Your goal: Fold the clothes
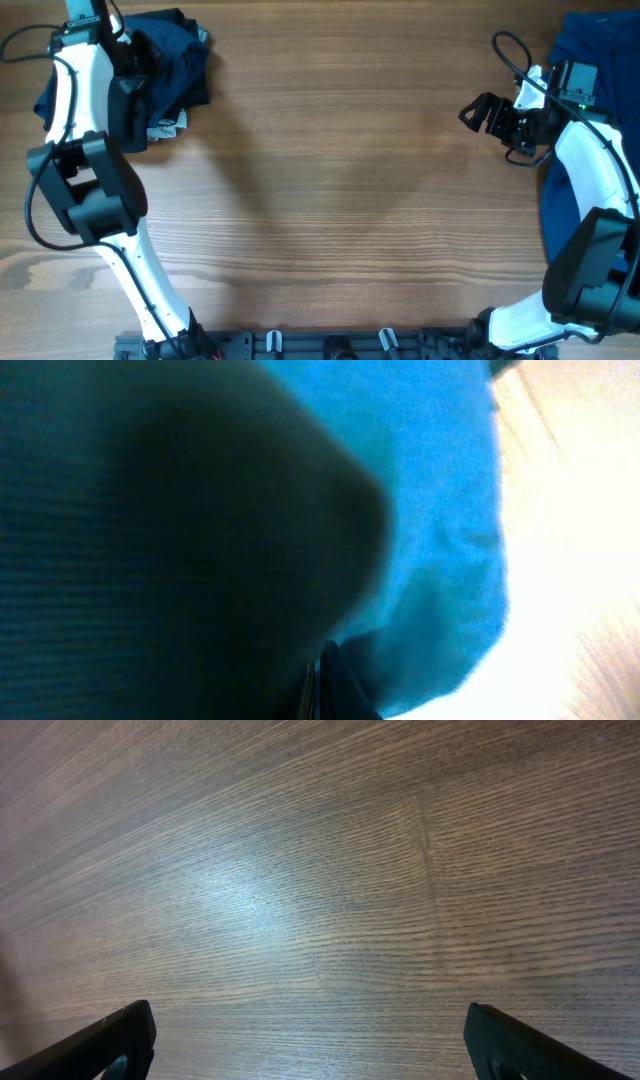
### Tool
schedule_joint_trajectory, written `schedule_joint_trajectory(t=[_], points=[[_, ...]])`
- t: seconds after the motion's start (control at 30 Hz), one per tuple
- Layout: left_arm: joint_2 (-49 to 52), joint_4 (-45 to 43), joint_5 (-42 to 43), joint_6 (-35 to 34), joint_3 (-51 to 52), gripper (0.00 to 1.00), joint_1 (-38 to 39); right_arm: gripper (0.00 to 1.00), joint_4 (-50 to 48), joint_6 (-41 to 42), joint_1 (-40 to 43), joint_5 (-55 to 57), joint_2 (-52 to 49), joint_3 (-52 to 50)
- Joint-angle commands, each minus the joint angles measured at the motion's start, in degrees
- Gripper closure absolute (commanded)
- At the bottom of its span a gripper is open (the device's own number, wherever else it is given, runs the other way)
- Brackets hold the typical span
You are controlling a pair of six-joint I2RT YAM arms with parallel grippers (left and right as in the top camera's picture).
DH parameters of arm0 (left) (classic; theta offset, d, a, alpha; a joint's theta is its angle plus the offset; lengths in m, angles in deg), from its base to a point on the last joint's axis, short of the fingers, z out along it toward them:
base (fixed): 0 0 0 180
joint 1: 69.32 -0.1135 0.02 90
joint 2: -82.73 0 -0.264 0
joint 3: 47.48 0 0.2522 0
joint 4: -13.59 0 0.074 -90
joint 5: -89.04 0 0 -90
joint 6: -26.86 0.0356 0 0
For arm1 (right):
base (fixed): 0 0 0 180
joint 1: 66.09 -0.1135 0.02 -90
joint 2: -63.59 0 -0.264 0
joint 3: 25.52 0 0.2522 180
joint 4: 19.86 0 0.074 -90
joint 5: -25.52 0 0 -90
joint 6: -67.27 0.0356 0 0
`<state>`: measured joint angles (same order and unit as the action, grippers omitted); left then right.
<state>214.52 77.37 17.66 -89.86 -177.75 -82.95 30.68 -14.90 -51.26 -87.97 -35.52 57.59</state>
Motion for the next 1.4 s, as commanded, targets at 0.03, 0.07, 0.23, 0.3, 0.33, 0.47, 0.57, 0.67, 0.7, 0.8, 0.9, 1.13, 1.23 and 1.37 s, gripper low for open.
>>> schedule_joint_trajectory(t=[0.03, 0.07, 0.23, 0.3, 0.33, 0.47, 0.57, 0.67, 0.7, 0.8, 0.9, 1.13, 1.23, 1.37], points=[[-7.9, -1.3, 6.7, 0.4, -1.4, 0.96, 1.1, 0.0, -0.2, 0.1, 0.0, 0.6, 0.7, -0.5], [-10.9, -1.5, 6.7, 0.3, -1.5, 0.96, 1.6, 0.0, -0.2, 0.1, 0.0, 0.6, 0.7, -0.5], [-19.3, -2.8, 5.8, 0.4, -1.5, 0.87, 4.8, 0.0, -0.2, 0.0, 0.0, 0.6, 0.7, -0.5], [-20.3, -2.9, 5.8, 0.4, -1.5, 0.81, 6.0, 0.0, -0.2, 0.1, 0.0, 0.6, 0.7, -0.5], [-20.4, -3.1, 5.8, 0.4, -1.5, 0.69, 6.6, 0.0, -0.2, 0.0, 0.0, 0.6, 0.7, -0.5], [-19.6, -3.1, 5.8, 0.4, -1.5, 0.0, 8.0, 0.0, -0.2, 0.1, 0.0, 0.6, 0.7, -0.5], [-19.6, -2.4, 5.8, 0.4, -1.5, 0.0, 8.3, 0.0, -0.2, 0.1, 0.0, 0.6, 0.7, -0.5], [-19.6, -2.4, 5.8, 0.4, -1.5, 0.0, 8.1, 0.0, -0.2, 0.1, 0.0, 0.6, 0.7, -0.5], [-19.6, -2.4, 5.8, 0.4, -1.5, 0.0, 8.1, 0.0, -0.2, 0.1, 0.0, 0.6, 0.7, -0.5], [-19.6, -2.4, 5.8, 0.4, -1.5, 0.0, 8.1, 0.0, -0.2, 0.0, 0.0, 0.6, 0.7, -0.5], [-19.6, -2.4, 5.8, 0.4, -1.5, 0.0, 8.1, 0.0, -0.2, 0.0, 0.0, 0.6, 0.7, -0.5], [-19.6, -2.4, 5.8, 0.4, -1.5, 0.0, 8.1, 0.0, -0.1, 0.1, -0.1, 0.8, 6.8, -0.5], [-19.6, -2.4, 5.8, 0.4, -1.5, 0.0, 8.1, 0.0, -0.7, -0.2, -0.2, 1.9, 18.2, -0.5], [-19.6, -2.4, 5.8, 0.4, -1.5, 0.0, 8.1, 0.0, -5.7, -0.4, -0.2, 3.0, 33.7, -0.5]])
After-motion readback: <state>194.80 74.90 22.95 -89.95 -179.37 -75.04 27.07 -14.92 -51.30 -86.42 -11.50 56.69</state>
